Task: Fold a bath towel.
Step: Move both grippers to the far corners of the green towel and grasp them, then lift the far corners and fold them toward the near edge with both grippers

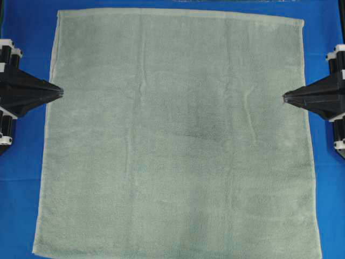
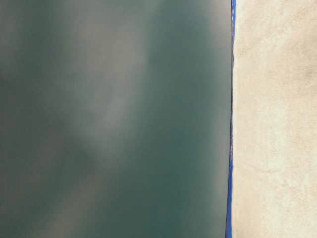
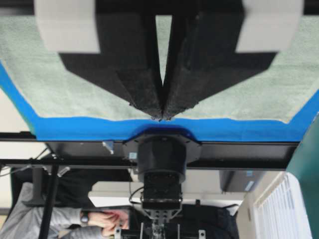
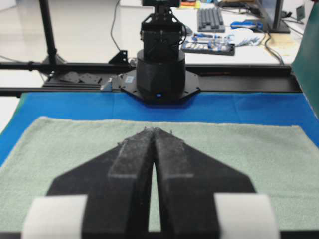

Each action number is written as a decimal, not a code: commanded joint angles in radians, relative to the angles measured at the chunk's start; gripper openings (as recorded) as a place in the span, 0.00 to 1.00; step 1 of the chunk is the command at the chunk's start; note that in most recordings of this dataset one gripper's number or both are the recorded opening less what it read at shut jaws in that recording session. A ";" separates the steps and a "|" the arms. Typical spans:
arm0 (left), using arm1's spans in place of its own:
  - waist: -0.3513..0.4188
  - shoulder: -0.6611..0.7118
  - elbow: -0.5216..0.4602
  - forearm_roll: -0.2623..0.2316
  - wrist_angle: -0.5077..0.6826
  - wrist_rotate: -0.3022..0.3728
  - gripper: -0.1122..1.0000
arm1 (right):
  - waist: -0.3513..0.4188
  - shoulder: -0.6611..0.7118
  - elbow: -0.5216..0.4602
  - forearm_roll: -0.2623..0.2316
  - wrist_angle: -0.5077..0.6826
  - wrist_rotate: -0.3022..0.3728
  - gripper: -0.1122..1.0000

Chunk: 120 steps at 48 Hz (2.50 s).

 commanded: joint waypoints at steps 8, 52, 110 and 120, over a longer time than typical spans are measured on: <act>0.012 0.051 -0.186 0.002 0.365 -0.035 0.10 | -0.054 0.018 -0.143 0.002 0.270 0.002 0.10; 0.689 0.637 -0.638 0.011 1.037 0.388 0.84 | -0.813 0.695 -0.695 0.140 1.166 -0.477 0.59; 0.844 1.235 -0.640 0.006 0.661 0.615 0.85 | -1.014 1.198 -0.647 0.318 0.957 -0.848 0.59; 0.821 1.233 -0.635 0.006 0.675 0.618 0.81 | -1.012 1.189 -0.626 0.319 0.980 -0.842 0.38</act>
